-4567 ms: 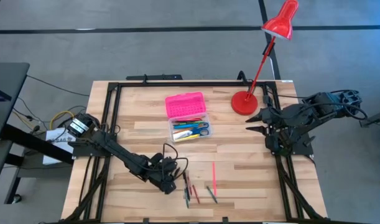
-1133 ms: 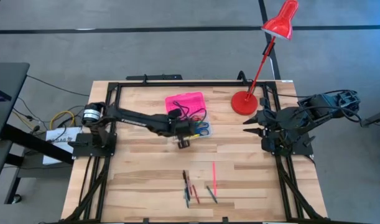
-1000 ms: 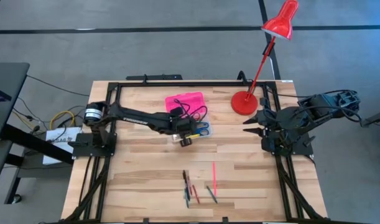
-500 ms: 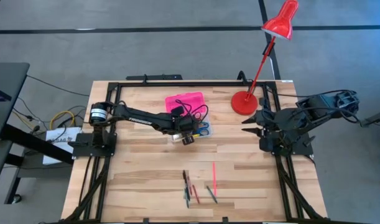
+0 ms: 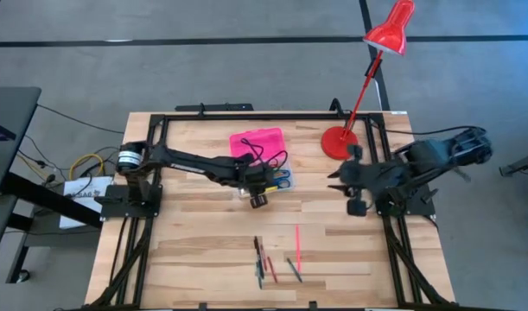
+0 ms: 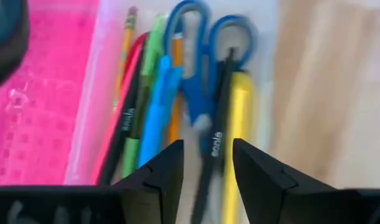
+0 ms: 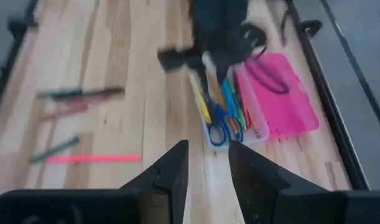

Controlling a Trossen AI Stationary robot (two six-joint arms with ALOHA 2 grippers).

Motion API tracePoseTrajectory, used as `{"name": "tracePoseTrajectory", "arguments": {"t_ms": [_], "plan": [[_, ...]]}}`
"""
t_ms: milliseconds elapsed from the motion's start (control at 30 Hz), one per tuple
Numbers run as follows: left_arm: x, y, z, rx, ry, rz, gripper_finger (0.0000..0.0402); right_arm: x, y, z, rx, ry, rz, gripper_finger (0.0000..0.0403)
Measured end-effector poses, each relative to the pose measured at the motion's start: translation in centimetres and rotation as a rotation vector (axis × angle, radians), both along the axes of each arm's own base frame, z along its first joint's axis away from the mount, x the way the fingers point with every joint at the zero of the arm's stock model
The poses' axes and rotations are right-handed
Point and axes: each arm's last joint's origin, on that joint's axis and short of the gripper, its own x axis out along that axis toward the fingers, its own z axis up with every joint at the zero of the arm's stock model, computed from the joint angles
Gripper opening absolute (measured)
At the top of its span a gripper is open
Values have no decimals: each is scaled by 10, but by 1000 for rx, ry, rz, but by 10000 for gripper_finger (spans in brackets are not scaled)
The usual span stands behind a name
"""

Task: Pick & place school supplies into a supply box
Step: Put the pink pencil into the pink supply box

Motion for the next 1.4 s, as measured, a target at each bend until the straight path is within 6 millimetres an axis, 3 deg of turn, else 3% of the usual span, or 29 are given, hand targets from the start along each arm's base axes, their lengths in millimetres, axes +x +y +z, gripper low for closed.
{"name": "tracePoseTrajectory", "arguments": {"t_ms": [300,500,667,900,1100,1400], "plan": [[-35,-43,67,49,-145,21,128,67,35,-45,-68,181,349,108],[-67,-82,98,86,-241,102,128,110,48,-95,-102,344,534,108],[-88,-120,100,115,-289,161,128,132,53,-141,-103,518,692,108],[-115,-164,91,75,-420,276,128,142,79,-188,-155,628,934,108],[-140,-188,79,28,-510,345,128,151,92,-199,-225,549,957,108],[-159,-202,61,-50,-567,401,128,158,89,-201,-239,482,966,108]]}}
